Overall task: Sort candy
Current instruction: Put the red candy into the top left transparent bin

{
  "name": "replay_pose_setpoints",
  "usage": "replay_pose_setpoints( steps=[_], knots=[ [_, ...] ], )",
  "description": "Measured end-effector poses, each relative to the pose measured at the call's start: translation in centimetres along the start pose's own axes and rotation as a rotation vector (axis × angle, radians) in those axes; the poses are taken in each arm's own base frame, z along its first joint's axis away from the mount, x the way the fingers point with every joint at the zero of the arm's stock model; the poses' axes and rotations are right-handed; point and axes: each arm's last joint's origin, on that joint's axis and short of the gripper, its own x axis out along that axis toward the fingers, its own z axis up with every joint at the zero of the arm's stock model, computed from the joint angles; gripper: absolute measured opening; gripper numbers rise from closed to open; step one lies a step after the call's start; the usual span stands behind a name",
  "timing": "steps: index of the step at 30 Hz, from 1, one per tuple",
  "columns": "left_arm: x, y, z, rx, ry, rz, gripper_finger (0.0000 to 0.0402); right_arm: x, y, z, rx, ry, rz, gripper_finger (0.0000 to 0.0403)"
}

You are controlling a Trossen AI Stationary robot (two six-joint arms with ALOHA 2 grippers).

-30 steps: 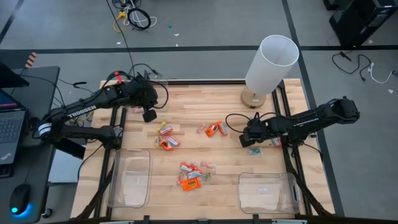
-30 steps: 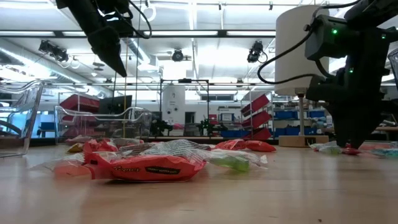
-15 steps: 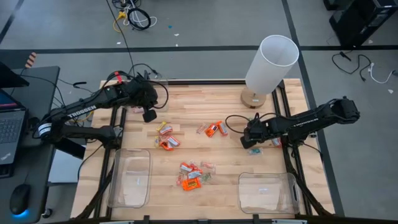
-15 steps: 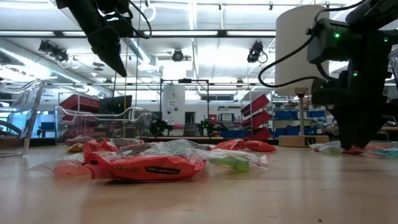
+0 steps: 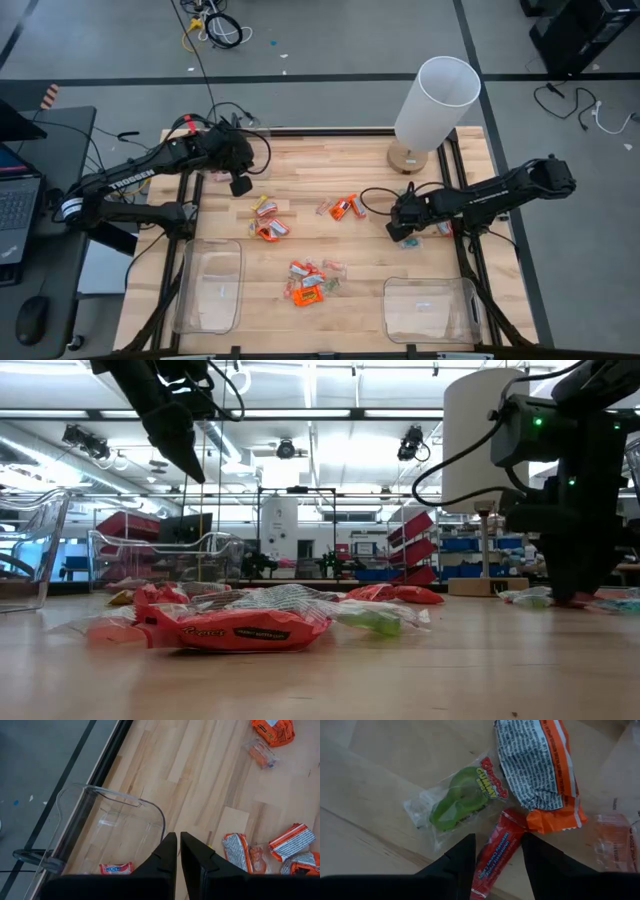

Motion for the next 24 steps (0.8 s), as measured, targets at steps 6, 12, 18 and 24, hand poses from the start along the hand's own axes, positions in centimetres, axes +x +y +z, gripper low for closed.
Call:
replay_pose_setpoints(
  steps=[6, 12, 18, 24],
  knots=[
    [0.0, 0.0, -0.01, 0.0, 0.001, 0.0, 0.0026, 0.36, 0.11, 0.0, -0.009, 0.007, -0.016, 0.0175],
    [0.0, 0.0, -0.01, 0.0, 0.001, 0.0, 0.0026, 0.13, -0.01, -0.03, -0.008, 0.002, 0.0, 0.0163],
    [0.0, 0.0, -0.01, 0.0, 0.001, 0.0, 0.0026, 0.12, -0.06, -0.05, -0.008, 0.006, -0.002, 0.0135],
    [0.0, 0.0, 0.0, 0.0, 0.0, 0.0, 0.0026, 0.13, -0.09, -0.07, -0.009, 0.01, -0.004, 0.0116]
  ],
)
